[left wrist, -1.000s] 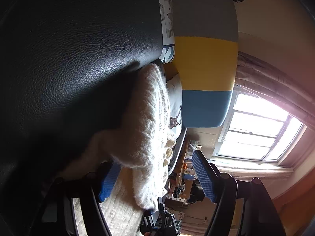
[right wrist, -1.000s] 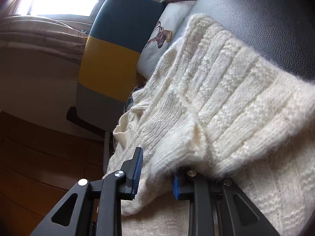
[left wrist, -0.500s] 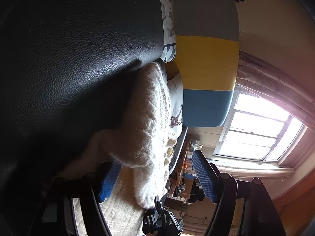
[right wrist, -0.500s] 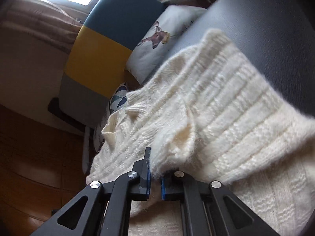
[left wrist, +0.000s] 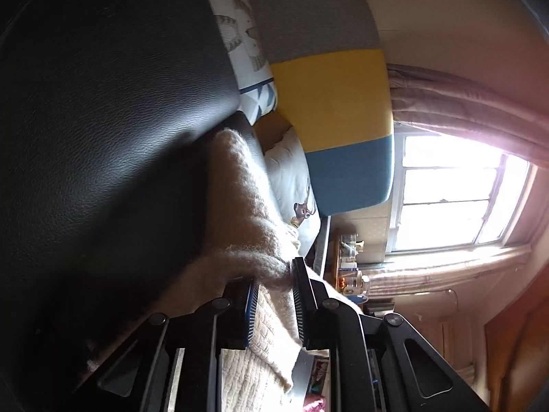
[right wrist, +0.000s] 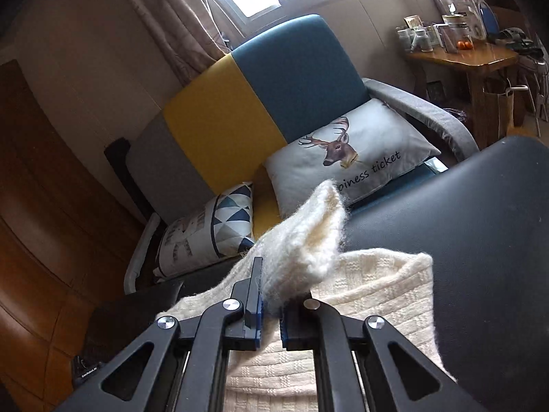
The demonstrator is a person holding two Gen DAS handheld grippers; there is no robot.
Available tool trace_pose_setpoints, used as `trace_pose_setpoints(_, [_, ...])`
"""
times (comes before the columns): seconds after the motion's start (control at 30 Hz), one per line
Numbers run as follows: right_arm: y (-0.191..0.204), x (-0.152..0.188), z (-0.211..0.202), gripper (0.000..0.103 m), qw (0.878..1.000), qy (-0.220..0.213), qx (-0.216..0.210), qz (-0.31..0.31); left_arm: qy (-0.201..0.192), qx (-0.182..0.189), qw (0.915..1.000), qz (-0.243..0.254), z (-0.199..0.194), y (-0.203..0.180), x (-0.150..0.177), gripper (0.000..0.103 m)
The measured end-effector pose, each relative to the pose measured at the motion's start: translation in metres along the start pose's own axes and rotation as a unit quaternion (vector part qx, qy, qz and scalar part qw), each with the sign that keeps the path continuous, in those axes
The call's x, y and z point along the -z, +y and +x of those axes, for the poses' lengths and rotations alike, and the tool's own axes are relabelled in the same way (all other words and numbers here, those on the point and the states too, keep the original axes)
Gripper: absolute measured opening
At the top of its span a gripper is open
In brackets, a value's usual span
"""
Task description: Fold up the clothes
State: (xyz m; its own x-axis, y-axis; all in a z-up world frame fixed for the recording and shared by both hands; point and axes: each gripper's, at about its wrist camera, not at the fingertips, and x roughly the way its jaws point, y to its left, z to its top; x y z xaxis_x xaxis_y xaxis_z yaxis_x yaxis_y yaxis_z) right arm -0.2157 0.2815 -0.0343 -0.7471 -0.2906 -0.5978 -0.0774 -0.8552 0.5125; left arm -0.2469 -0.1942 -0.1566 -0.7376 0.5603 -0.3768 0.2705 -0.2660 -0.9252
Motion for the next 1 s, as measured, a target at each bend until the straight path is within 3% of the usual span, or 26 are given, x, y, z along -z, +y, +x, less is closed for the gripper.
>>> trace_pose_setpoints(0.13, [-0.031, 0.023, 0.018, 0.006, 0.999, 0.032, 0.018, 0.035, 0.016, 0.003, 0.9997, -0.017, -0.004, 0.016, 0.012, 0.019])
trace_pose_setpoints(0.2, [-0.042, 0.03, 0.024, 0.006, 0.998, 0.042, 0.022, 0.046, 0.013, 0.007, 0.9991, -0.039, -0.007, 0.023, -0.007, 0.019])
trace_pose_setpoints(0.23, [-0.044, 0.033, 0.026, 0.006, 0.998, 0.047, 0.023, 0.048, 0.009, 0.01, 0.9986, -0.052, -0.006, 0.028, 0.014, 0.02])
trace_pose_setpoints(0.27, [-0.046, 0.035, 0.028, 0.006, 0.997, 0.051, 0.023, 0.049, 0.004, 0.012, 0.9978, -0.065, -0.005, 0.032, 0.039, 0.026])
trace_pose_setpoints(0.37, [-0.044, 0.035, 0.029, 0.006, 0.997, 0.056, 0.023, 0.04, 0.003, 0.021, 0.994, -0.108, -0.003, 0.046, 0.044, 0.041])
trace_pose_setpoints(0.4, [-0.042, 0.033, 0.028, 0.006, 0.998, 0.055, 0.021, 0.035, 0.005, 0.027, 0.9926, -0.118, -0.001, 0.048, 0.046, 0.042])
trace_pose_setpoints(0.57, [-0.038, 0.026, 0.017, 0.006, 0.998, 0.042, 0.039, 0.013, 0.0, 0.001, 0.9948, -0.102, 0.017, 0.03, 0.047, 0.051])
trace_pose_setpoints(0.63, [-0.057, 0.033, 0.017, 0.006, 0.997, 0.046, 0.056, 0.034, -0.028, -0.037, 0.9964, -0.072, 0.018, 0.022, 0.043, 0.05])
trace_pose_setpoints(0.67, [-0.067, 0.038, 0.021, 0.006, 0.995, 0.057, 0.065, 0.045, -0.039, -0.05, 0.9962, -0.059, 0.004, 0.022, 0.048, 0.041])
trace_pose_setpoints(0.7, [-0.076, 0.046, 0.027, 0.006, 0.994, 0.07, 0.072, 0.052, -0.05, -0.063, 0.9957, -0.047, -0.012, 0.022, 0.054, 0.022])
trace_pose_setpoints(0.73, [-0.082, 0.054, 0.033, 0.006, 0.992, 0.081, 0.076, 0.057, -0.051, -0.072, 0.9954, -0.038, -0.015, 0.024, 0.056, 0.017])
trace_pose_setpoints(0.8, [-0.091, 0.068, 0.044, 0.006, 0.99, 0.096, 0.08, 0.065, -0.051, -0.089, 0.9945, -0.021, -0.017, 0.027, 0.059, 0.015])
trace_pose_setpoints(1.0, [-0.103, 0.078, 0.041, 0.006, 0.991, 0.082, 0.052, 0.091, -0.045, -0.116, 0.9922, 0.0, -0.029, 0.042, 0.061, 0.007])
